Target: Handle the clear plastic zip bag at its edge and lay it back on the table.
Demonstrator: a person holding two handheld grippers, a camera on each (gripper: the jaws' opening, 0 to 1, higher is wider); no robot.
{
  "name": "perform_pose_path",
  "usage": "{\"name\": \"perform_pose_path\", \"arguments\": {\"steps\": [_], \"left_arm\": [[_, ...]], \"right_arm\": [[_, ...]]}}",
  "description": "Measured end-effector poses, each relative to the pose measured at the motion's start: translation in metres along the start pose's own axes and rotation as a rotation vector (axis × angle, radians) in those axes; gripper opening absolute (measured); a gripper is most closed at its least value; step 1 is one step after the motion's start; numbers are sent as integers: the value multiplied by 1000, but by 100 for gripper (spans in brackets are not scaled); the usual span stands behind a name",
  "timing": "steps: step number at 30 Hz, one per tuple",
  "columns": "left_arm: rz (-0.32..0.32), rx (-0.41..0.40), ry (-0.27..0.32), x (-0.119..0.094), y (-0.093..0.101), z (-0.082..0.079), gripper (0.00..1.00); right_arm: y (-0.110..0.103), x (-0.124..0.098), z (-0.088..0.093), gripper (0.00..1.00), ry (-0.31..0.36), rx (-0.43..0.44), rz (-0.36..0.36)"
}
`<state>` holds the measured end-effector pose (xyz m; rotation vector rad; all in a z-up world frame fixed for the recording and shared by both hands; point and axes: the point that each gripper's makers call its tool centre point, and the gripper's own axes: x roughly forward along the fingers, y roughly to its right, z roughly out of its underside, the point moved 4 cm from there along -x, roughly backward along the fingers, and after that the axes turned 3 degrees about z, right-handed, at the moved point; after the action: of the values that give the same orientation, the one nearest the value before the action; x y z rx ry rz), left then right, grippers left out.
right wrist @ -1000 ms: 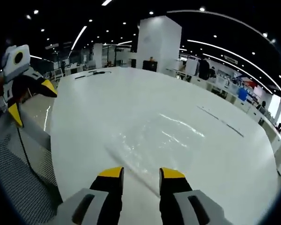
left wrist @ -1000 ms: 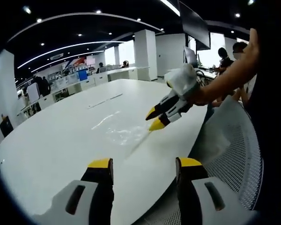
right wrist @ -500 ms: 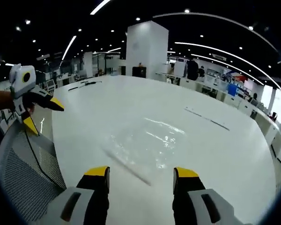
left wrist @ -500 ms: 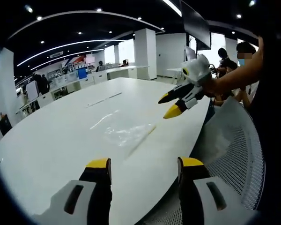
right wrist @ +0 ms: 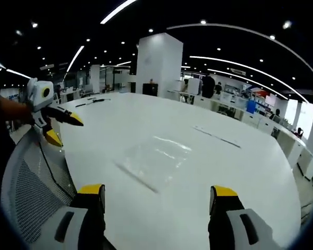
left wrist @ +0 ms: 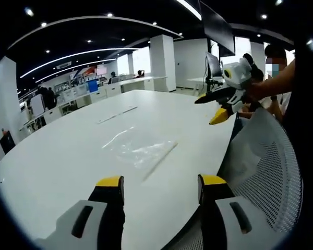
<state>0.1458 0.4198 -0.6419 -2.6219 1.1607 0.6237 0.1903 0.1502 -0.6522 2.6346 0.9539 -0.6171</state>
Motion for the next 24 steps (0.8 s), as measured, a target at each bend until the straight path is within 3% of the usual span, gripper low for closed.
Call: {"name": "perform_pose_path", "arguments": {"steps": [13,20,24], "left_arm": [[18,22,-2,1,4,12,61],[8,20,-16,-5,4,22,64],[3,19,-19,-5,4,24,63]], "right_arm": [[-8,-26,16,97,65,163,64],[-17,-29,15,99,98,191,83],[-19,-27,18,98,86,193,83]]}}
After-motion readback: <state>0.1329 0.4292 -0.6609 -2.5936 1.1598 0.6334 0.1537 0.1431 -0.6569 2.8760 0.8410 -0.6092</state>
